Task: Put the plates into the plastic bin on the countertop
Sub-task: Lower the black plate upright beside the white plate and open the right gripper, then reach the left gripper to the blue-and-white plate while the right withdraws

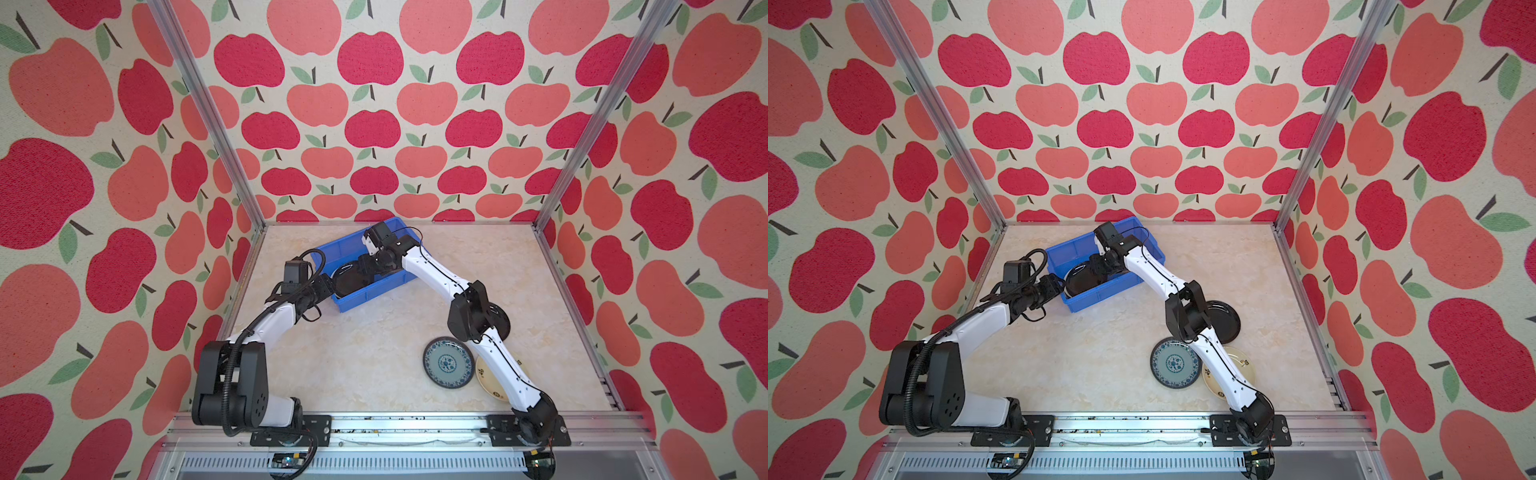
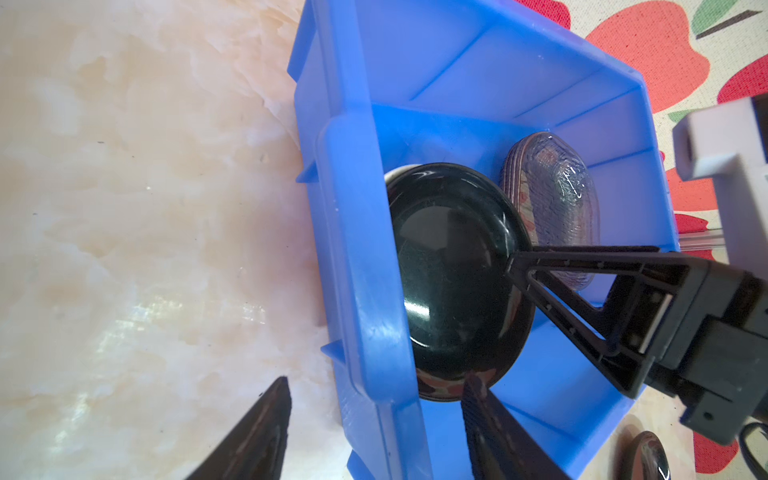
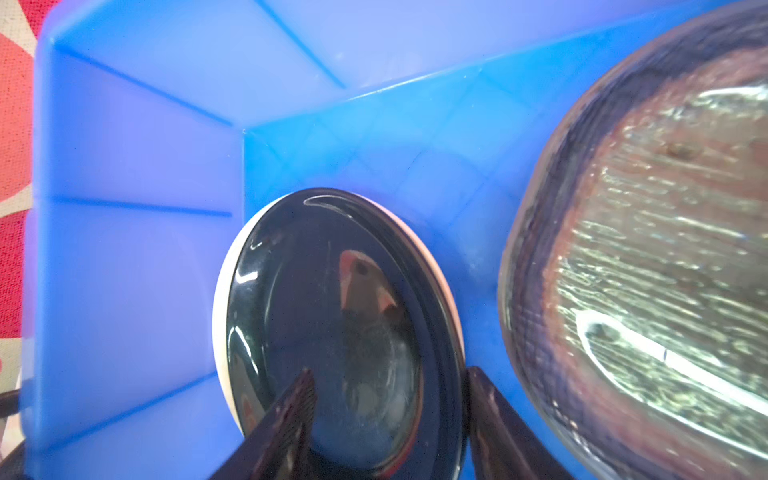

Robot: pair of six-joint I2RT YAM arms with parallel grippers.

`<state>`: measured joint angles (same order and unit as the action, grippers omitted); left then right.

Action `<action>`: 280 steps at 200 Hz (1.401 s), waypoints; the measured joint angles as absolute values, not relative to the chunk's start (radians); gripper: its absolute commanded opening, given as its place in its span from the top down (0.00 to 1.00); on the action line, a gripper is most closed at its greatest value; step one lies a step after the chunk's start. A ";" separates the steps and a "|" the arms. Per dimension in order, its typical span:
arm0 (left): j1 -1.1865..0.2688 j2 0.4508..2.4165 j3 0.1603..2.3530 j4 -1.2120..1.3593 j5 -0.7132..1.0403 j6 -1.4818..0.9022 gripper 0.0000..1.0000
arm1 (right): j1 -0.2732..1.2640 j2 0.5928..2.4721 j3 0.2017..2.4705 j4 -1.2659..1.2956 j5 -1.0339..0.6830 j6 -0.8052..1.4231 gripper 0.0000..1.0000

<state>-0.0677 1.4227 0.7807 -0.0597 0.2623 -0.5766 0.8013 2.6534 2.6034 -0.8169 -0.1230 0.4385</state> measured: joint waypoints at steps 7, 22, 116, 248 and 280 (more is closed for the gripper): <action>-0.072 1.423 0.781 -0.061 0.262 -0.574 0.30 | 0.801 2.653 2.608 -0.820 -0.114 0.437 0.37; -0.087 1.421 0.785 -0.074 0.262 -0.559 0.28 | 0.801 2.653 2.609 -0.828 -0.097 0.429 0.34; -0.356 1.314 0.820 -0.138 0.300 -0.443 0.28 | 0.776 2.329 2.270 -0.833 0.007 0.353 0.37; -0.732 1.688 0.891 0.000 0.605 -0.398 0.50 | 0.546 1.470 1.117 -0.535 -0.030 0.455 0.41; -0.754 1.769 0.931 0.024 0.683 -0.395 0.51 | 0.515 1.384 1.075 -0.499 -0.057 0.474 0.41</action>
<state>-0.7544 1.7691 0.9310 0.0238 0.6834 -0.3954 0.5152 1.3842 1.0752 -0.4992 -0.0574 0.4744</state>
